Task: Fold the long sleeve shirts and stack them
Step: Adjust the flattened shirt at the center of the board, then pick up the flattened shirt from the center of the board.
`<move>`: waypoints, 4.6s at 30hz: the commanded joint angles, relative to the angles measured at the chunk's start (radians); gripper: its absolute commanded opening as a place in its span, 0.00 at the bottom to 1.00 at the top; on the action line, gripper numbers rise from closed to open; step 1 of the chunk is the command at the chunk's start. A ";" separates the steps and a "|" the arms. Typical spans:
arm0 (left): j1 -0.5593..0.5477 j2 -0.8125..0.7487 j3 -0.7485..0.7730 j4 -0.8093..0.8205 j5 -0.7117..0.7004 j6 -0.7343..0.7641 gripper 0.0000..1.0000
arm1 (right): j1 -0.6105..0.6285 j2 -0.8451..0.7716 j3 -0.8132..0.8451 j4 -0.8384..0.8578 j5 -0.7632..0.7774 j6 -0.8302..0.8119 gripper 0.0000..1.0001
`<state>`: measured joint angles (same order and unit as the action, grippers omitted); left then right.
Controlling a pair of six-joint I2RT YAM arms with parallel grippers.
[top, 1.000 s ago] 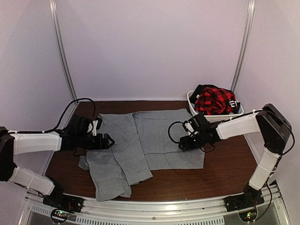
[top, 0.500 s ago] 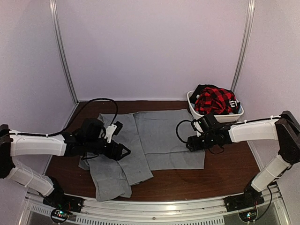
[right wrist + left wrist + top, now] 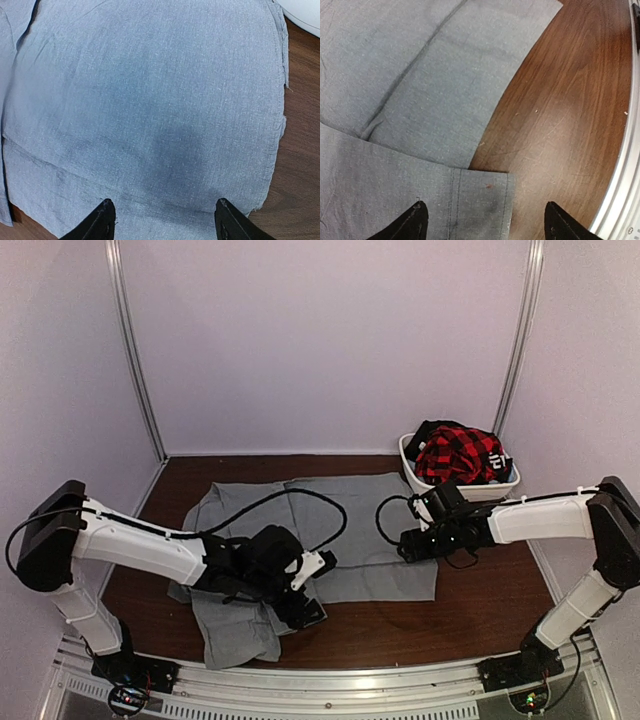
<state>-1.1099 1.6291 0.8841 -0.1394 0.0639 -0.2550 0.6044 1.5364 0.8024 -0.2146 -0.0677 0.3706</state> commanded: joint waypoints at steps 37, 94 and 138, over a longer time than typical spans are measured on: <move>-0.045 -0.026 0.203 -0.254 -0.123 0.097 0.00 | -0.001 -0.070 -0.027 -0.015 0.038 -0.005 0.69; 0.565 -0.278 0.114 -0.296 0.042 -0.093 0.87 | 0.002 -0.114 -0.056 0.031 -0.019 0.012 0.70; 0.117 -0.706 -0.406 -0.500 -0.231 -0.886 0.45 | 0.061 -0.084 -0.045 0.023 -0.041 0.040 0.69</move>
<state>-1.0031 0.9157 0.4877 -0.7559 -0.1768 -1.1721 0.6537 1.4586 0.7498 -0.1864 -0.1093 0.4000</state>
